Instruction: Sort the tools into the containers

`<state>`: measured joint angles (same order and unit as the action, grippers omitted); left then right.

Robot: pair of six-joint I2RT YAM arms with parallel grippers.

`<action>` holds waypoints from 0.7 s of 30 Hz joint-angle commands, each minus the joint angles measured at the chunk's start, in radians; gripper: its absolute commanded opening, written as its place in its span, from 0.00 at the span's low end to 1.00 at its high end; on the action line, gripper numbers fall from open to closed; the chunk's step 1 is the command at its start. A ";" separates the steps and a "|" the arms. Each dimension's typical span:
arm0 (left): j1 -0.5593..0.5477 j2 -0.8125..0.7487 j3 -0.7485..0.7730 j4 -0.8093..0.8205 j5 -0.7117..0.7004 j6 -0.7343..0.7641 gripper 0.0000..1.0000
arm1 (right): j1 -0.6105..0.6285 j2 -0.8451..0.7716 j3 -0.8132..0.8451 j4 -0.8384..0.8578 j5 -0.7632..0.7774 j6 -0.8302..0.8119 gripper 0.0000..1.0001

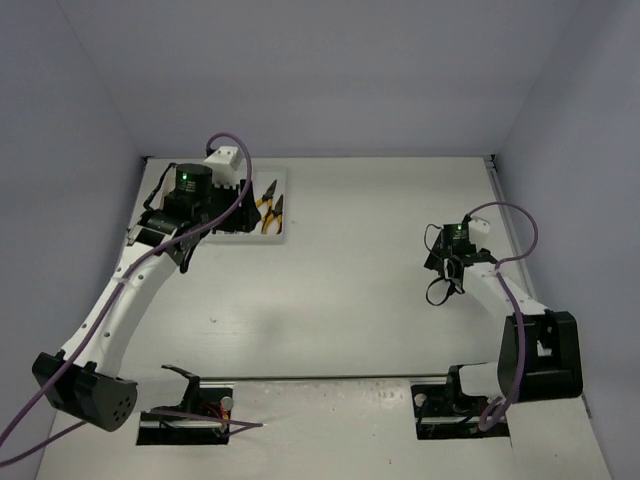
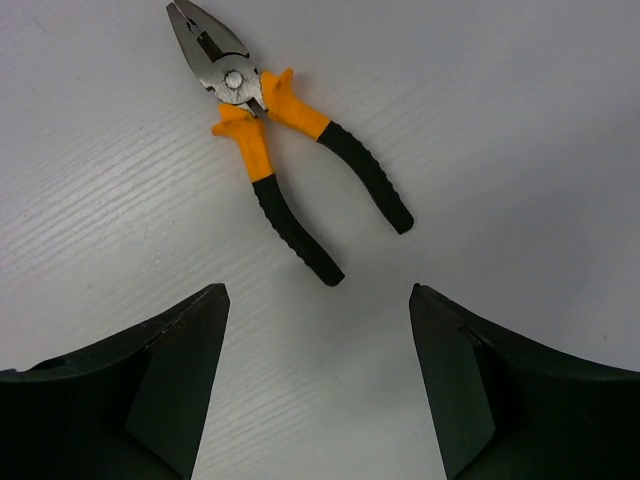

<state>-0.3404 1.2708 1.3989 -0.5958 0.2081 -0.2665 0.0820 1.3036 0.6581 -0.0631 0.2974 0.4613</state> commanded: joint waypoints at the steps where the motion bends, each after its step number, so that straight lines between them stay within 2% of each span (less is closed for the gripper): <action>1: 0.007 -0.094 -0.114 0.027 0.006 -0.002 0.52 | -0.040 0.094 0.088 0.030 -0.063 -0.039 0.67; 5: 0.006 -0.158 -0.191 0.028 0.013 0.001 0.52 | -0.050 0.161 0.127 0.036 -0.097 -0.066 0.58; 7: 0.004 -0.178 -0.225 0.027 0.021 0.003 0.52 | -0.053 0.202 0.149 0.039 -0.098 -0.076 0.49; 17: 0.004 -0.205 -0.257 0.027 0.026 0.001 0.52 | -0.077 0.327 0.207 0.045 -0.171 -0.131 0.34; 21: 0.004 -0.213 -0.265 0.028 0.037 -0.006 0.52 | -0.077 0.350 0.213 0.047 -0.229 -0.153 0.16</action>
<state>-0.3374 1.0838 1.1309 -0.6216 0.2217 -0.2661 0.0116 1.6384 0.8386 -0.0203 0.1270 0.3435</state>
